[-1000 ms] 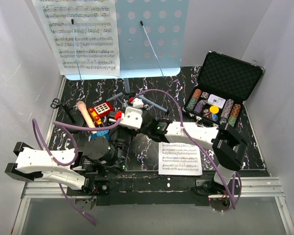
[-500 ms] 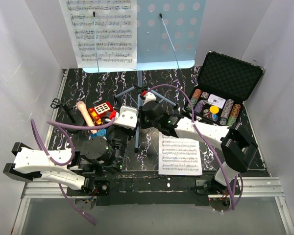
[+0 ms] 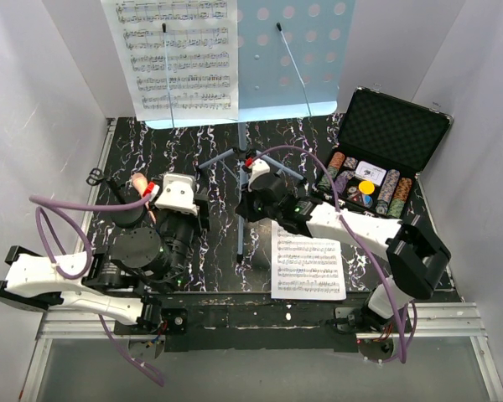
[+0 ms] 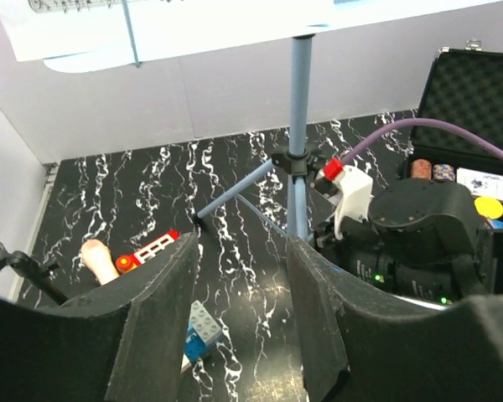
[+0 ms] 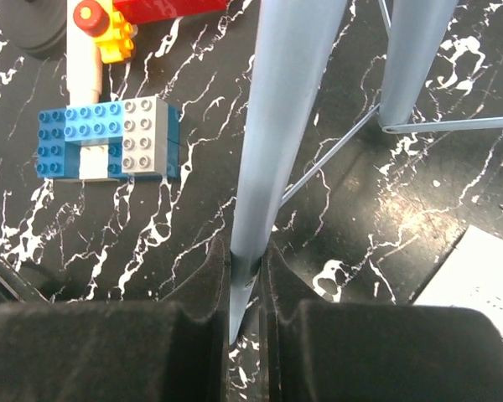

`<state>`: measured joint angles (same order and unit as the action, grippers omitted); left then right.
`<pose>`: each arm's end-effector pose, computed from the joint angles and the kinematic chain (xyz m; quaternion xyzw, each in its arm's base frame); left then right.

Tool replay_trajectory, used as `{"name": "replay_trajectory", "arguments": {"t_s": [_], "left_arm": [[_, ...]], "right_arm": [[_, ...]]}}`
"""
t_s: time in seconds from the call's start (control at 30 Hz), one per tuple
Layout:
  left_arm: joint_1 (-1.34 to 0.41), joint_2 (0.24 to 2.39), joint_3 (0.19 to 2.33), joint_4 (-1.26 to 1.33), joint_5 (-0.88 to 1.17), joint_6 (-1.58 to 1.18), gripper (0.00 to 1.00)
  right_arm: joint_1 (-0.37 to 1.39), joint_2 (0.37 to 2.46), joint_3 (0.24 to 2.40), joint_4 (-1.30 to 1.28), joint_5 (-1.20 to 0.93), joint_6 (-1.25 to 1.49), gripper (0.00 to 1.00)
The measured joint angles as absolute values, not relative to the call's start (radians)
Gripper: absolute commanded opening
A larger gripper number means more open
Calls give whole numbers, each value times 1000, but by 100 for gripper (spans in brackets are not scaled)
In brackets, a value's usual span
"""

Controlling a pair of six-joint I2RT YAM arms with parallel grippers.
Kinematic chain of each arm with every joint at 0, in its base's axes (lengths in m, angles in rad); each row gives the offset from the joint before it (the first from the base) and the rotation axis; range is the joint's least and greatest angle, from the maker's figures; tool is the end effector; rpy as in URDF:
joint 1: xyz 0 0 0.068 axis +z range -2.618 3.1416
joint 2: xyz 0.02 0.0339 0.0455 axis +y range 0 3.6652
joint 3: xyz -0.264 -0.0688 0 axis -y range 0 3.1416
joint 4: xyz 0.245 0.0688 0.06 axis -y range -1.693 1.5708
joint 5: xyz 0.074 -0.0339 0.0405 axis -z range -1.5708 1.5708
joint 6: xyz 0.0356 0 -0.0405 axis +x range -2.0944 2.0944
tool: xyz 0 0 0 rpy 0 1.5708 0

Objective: Pack up the instrument practice props
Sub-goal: Adjust the music stand at the center of the board.

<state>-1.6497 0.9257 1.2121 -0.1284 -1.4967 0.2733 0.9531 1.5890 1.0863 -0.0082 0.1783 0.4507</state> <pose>0.0232 -0.1573 0.4633 0.0938 0.6967 -0.0129 0.7111 0.2157 0.2927 0.2587 -0.1700 0.8436 0.2664 0.4341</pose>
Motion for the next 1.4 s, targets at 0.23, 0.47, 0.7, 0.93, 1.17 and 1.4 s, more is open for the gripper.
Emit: {"name": "replay_trajectory", "arguments": {"t_s": [0.23, 0.47, 0.7, 0.93, 1.17, 1.4], "left_arm": [[-1650, 968, 1348, -529, -1496, -83, 49], [-1641, 930, 1319, -576, -1458, -141, 47], [-1535, 949, 1352, -549, -1436, -53, 48], [-1219, 1200, 1472, -740, -1232, -177, 46], [-1214, 1078, 1435, -711, -1166, -162, 46], [-1213, 964, 1420, -775, -1171, -250, 46]], "right_arm": [[925, 1509, 1011, -19, 157, 429, 1], [901, 1460, 967, -28, 147, 421, 1], [897, 1449, 953, -20, 142, 418, 30], [900, 1435, 952, -43, 156, 339, 36], [900, 1428, 952, -52, 159, 310, 37], [900, 1428, 952, -52, 158, 304, 37]]}}
